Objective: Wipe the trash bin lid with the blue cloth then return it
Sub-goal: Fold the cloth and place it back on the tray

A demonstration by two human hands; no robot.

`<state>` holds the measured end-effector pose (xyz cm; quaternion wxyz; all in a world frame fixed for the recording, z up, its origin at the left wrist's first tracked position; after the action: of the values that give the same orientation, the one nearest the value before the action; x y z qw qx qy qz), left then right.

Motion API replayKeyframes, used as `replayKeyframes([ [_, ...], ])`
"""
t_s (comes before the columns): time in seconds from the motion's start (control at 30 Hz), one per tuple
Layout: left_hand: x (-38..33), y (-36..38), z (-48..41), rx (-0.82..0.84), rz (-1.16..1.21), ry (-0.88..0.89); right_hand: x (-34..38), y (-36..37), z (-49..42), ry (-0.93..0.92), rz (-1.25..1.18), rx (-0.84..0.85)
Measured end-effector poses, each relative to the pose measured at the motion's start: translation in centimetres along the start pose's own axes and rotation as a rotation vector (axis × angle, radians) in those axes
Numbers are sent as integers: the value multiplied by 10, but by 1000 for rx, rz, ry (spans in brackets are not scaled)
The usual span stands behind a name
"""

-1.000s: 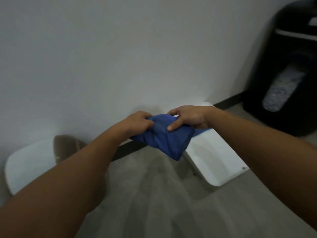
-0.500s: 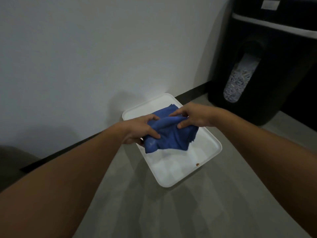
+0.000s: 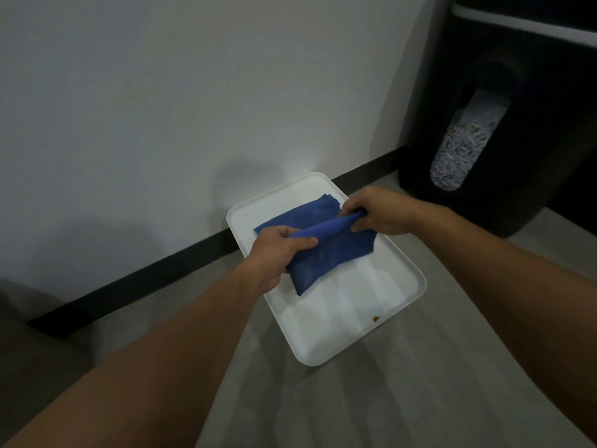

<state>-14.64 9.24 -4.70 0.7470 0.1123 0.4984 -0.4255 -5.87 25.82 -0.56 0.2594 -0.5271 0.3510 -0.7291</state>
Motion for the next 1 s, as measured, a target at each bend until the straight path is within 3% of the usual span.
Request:
replayKeyframes([
  [0.07,3,1,5,-123,-114,102,-2,7,0,-71,-15,-141],
  [0.13,17,11,19,-254,-425,240,-10,27,8,-118,48,-216],
  [0.2,44,33,36,-284,-706,302,-24,57,23,-145,179,-185],
  [0.27,73,54,48,-234,-827,246,-39,87,41,-135,285,-83],
  [0.37,86,61,50,-267,-634,174,-56,101,55,-64,147,-52],
  [0.47,84,51,40,-308,-304,33,-58,89,50,35,-152,-224],
  [0.57,83,44,32,-308,-129,-67,-65,85,37,253,-124,-302],
  [0.7,85,38,26,-323,-115,-106,-66,80,23,353,-128,-322],
  [0.87,84,28,35,-457,-92,-22,-48,65,4,199,-182,-466],
  [1.0,84,18,36,-515,-185,1,-39,83,-10,188,-153,-410],
])
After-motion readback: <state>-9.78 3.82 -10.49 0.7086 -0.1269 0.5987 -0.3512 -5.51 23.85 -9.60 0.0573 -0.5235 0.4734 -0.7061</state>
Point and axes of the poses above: each hand's wrist, its own z-axis away from the middle knuckle, its own y-axis out of the palm, x = y × z, the point moved 5 cm from there along -z, towards the middle knuckle, and after that the axes turned 7 degrees about -z, right-handed, at the moved point
